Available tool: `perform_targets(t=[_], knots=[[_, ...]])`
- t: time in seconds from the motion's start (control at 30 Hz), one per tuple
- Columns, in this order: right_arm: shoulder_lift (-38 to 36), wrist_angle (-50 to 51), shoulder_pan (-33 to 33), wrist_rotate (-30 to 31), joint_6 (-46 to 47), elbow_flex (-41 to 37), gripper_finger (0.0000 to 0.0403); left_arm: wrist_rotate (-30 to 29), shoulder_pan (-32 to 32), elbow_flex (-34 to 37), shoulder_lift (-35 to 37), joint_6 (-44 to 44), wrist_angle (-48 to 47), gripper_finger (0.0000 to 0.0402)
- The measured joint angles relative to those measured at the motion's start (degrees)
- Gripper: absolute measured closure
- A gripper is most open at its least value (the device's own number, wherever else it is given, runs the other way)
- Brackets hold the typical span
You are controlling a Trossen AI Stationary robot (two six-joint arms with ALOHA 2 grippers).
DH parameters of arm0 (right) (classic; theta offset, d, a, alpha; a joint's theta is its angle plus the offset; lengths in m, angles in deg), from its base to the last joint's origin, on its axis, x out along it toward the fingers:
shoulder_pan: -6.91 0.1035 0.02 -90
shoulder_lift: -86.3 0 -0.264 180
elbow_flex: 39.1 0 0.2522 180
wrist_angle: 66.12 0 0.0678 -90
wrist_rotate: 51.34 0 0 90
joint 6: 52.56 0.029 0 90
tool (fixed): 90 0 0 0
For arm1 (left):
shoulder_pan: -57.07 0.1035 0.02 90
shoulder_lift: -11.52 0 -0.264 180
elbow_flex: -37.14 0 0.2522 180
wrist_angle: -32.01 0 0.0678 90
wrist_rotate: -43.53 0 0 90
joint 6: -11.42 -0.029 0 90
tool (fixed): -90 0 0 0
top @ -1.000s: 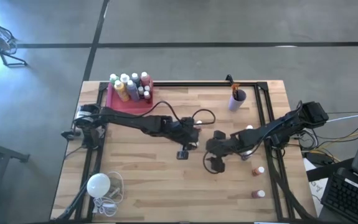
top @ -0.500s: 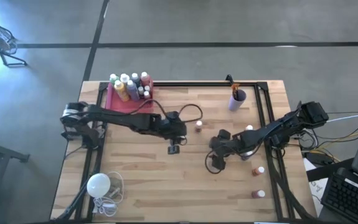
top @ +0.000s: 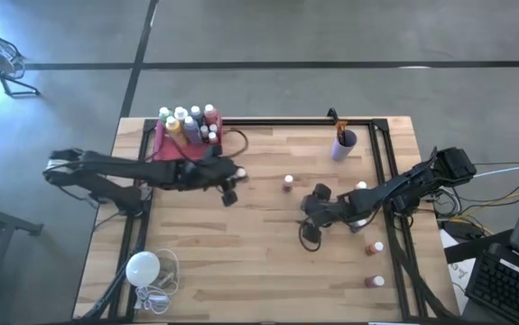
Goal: Pick & Place Paint Supplies
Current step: Put the small orange paint bottle into the pink bin
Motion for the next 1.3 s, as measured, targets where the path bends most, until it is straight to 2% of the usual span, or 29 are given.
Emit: perform_targets(t=[0.27, 0.53, 0.63, 0.9, 1.3], knots=[[0.0, -3.1, -0.1, 2.9, -1.5, -0.1, 0.0064, -2.5, 6.1, 8.4, 8.8, 0.7, 4.2, 0.0276], [0.0, -3.4, -0.1, 2.9, -1.9, -0.1, 0.0055, -4.8, 11.3, 11.7, 13.7, 3.4, 3.0, 0.0276], [0.0, -3.5, -0.1, 2.9, -1.9, -0.1, 0.0053, -6.8, 13.3, 12.5, 14.5, 4.5, 1.3, 0.0276], [0.0, -3.6, -0.1, 2.9, -1.9, -0.1, 0.0072, -7.1, 17.1, 13.7, 14.6, 6.4, -0.6, 0.0276], [0.0, -3.8, -0.1, 2.9, -2.2, -0.1, 0.0095, -13.1, 20.6, 14.1, 14.6, 8.9, -3.3, 0.0276]])
